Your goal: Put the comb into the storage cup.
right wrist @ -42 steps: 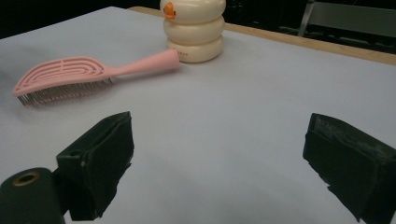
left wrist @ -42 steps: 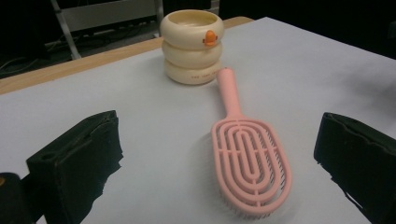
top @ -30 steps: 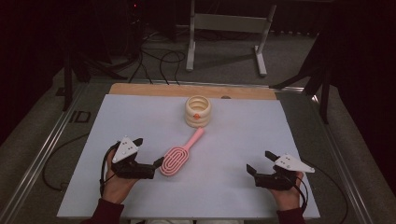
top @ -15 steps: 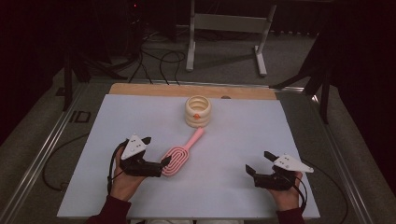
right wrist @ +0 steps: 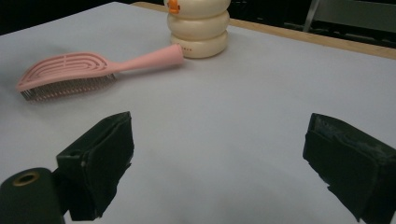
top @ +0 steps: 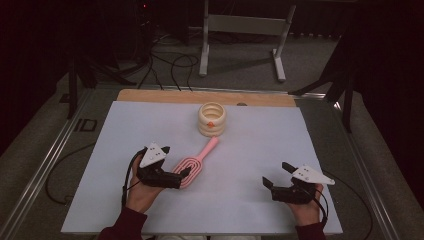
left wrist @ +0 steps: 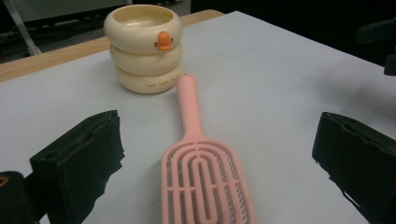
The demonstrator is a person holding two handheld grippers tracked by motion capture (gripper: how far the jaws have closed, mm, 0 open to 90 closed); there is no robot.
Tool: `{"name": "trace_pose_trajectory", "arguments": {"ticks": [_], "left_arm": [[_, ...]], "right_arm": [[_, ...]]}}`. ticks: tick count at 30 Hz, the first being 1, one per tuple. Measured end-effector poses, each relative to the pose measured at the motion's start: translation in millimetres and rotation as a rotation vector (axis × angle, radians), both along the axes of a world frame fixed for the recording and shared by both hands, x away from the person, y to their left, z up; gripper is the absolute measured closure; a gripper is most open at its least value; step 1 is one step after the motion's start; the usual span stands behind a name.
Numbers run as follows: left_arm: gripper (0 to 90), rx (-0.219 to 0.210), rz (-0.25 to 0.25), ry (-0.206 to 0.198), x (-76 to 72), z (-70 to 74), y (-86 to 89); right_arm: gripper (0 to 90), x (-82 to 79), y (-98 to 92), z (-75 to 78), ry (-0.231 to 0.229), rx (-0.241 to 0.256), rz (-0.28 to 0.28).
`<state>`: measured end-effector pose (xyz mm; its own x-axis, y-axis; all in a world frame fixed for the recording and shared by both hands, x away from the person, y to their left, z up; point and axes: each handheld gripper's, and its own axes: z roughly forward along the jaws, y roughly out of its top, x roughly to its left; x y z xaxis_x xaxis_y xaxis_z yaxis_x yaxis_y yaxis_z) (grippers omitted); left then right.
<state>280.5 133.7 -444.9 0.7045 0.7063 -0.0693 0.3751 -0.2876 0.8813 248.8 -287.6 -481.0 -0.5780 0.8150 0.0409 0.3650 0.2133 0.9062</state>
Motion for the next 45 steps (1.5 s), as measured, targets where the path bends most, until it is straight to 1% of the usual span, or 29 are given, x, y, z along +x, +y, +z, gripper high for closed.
{"name": "trace_pose_trajectory", "arguments": {"ticks": [4, 9, 11, 12, 13, 14, 17, 19, 21, 23, 24, 25, 26, 27, 28, 30, 31, 32, 33, 34, 37, 38, 39, 40, 41, 42, 43, 44, 45], "left_arm": [[2.1, -0.003, -0.013, 0.01, 0.9, -0.8, -5.3], [4.0, -0.008, -0.041, 0.035, 1.2, -3.2, -12.3], [5.4, 0.0, -0.05, 0.04, 0.3, -5.3, -15.6], [6.3, 0.0, -0.05, 0.04, 0.3, -5.3, -15.6], [6.3, 0.009, -0.043, 0.038, -1.3, -7.1, -18.4], [10.4, 0.009, -0.041, 0.036, -2.1, -8.3, -19.8], [17.2, 0.026, -0.027, 0.035, -4.5, -11.6, -22.8], [23.5, 0.036, -0.009, 0.02, -6.8, -14.1, -24.7], [33.9, 0.036, -0.007, 0.019, -8.5, -16.8, -25.8], [44.9, 0.03, -0.035, 0.023, -9.8, -19.8, -26.3], [51.6, 0.03, -0.035, 0.023, -9.8, -19.8, -26.3], [51.6, 0.023, -0.062, 0.025, -10.8, -22.8, -27.3], [62.6, 0.026, -0.071, 0.022, -11.3, -24.0, -28.1], [68.1, 0.033, -0.073, 0.022, -11.7, -25.0, -29.1], [73.9, 0.033, -0.08, 0.031, -11.7, -26.1, -30.0], [82.6, 0.042, -0.094, 0.043, -12.0, -28.5, -31.9], [86.9, 0.048, -0.099, 0.055, -12.0, -29.9, -33.1], [89.4, 0.056, -0.103, 0.066, -12.0, -31.5, -34.0], [89.8, 0.062, -0.111, 0.081, -12.3, -33.8, -35.5], [89.9, 0.07, -0.115, 0.085, -12.4, -35.4, -36.3], [90.0, 0.087, -0.116, 0.113, -13.8, -42.2, -39.2], [89.9, 0.087, -0.116, 0.113, -13.8, -42.2, -39.2], [89.9, 0.101, -0.116, 0.123, -14.3, -45.5, -40.3], [89.9, 0.101, -0.113, 0.131, -14.5, -48.0, -41.3], [89.9, 0.116, -0.11, 0.14, -14.3, -51.1, -42.2], [89.9, 0.128, -0.102, 0.143, -14.1, -52.9, -42.8], [89.9, 0.128, -0.102, 0.143, -14.1, -52.9, -42.8], [89.9, 0.155, -0.087, 0.146, -12.7, -55.6, -43.0], [90.0, 0.155, -0.087, 0.146, -12.7, -55.6, -43.0]], "right_arm": [[8.6, -0.1, 0.0, 0.1, -0.001, 0.0, 0.0], [8.7, 0.3, -0.3, -0.7, 0.003, 0.002, 0.0], [8.7, 0.3, -0.5, -0.6, 0.003, 0.002, 0.001], [8.7, 0.3, -0.5, -0.6, 0.003, 0.002, 0.001], [8.6, 0.3, -0.6, -0.5, 0.001, 0.0, 0.0], [8.6, 0.3, -0.4, -0.6, 0.002, 0.001, 0.001], [8.6, 0.5, -0.3, -1.2, 0.005, -0.001, -0.001], [8.6, 0.9, -0.4, -1.7, 0.005, -0.003, 0.0], [8.7, 1.0, -0.6, -2.1, 0.007, -0.003, 0.0], [8.7, 1.0, -0.6, -2.2, 0.008, -0.002, 0.0], [8.7, 1.0, -0.6, -2.2, 0.008, -0.002, 0.0], [8.7, 1.0, -0.5, -2.2, 0.008, -0.003, 0.0], [8.7, 1.1, -0.4, -2.4, 0.008, -0.004, 0.001], [8.7, 1.1, -0.4, -2.5, 0.009, -0.005, 0.001], [8.7, 1.2, -0.4, -2.5, 0.009, -0.005, 0.001], [8.7, 1.2, -0.3, -2.5, 0.009, -0.005, 0.001], [8.7, 1.2, -0.4, -2.5, 0.009, -0.006, 0.001], [8.7, 1.2, -0.4, -2.5, 0.009, -0.006, 0.001], [8.7, 1.2, -0.5, -2.5, 0.009, -0.006, 0.001], [8.7, 1.2, -0.6, -2.5, 0.009, -0.006, 0.001], [8.7, 1.4, -0.9, -2.7, 0.009, -0.007, -0.001], [8.7, 1.4, -0.9, -2.7, 0.009, -0.007, -0.001], [8.7, 1.5, -1.0, -2.8, 0.008, -0.008, -0.001], [8.7, 1.5, -0.8, -2.9, 0.009, -0.007, 0.0], [8.7, 1.5, -0.7, -2.9, 0.008, -0.008, 0.0], [8.7, 1.5, -0.6, -3.0, 0.008, -0.008, 0.0], [8.7, 1.5, -0.6, -3.0, 0.008, -0.008, 0.0], [8.7, 1.5, -0.6, -2.9, 0.009, -0.008, 0.001], [8.7, 1.5, -0.6, -2.9, 0.009, -0.008, 0.001]]}}
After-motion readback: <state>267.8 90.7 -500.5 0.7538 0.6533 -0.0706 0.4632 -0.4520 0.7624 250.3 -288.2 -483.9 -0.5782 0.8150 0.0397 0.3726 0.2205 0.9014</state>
